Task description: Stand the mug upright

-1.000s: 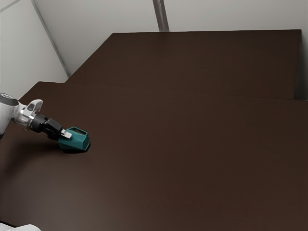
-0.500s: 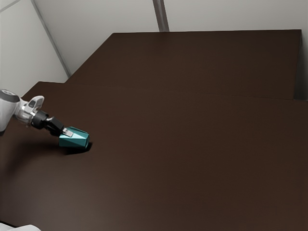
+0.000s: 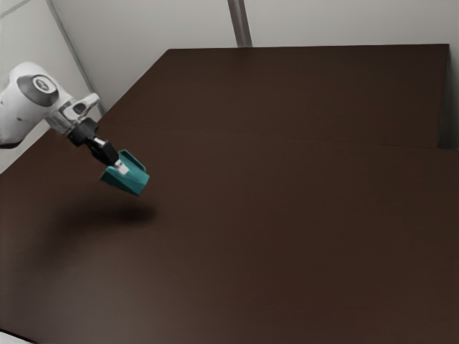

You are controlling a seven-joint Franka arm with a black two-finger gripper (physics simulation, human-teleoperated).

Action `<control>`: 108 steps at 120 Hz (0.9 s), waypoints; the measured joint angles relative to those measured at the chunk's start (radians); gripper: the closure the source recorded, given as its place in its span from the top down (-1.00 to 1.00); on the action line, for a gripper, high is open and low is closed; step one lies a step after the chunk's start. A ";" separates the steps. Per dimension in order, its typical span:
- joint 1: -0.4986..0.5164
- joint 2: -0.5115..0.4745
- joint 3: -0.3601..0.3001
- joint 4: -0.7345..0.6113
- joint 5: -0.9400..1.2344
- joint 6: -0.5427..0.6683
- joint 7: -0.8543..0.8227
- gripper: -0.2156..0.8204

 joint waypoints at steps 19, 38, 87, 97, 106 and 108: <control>-0.046 -0.090 -0.059 -0.093 0.118 0.141 -0.083 -0.92; -0.041 -0.156 -0.170 -0.182 0.215 0.259 -0.175 -0.92; -0.072 -0.190 -0.377 -0.284 0.447 0.433 -0.455 -0.93; -0.066 -0.199 -0.396 -0.312 0.466 0.449 -0.502 -0.93; -0.062 -0.203 -0.410 -0.328 0.476 0.458 -0.541 -0.93; -0.061 -0.203 -0.413 -0.331 0.477 0.459 -0.549 -0.93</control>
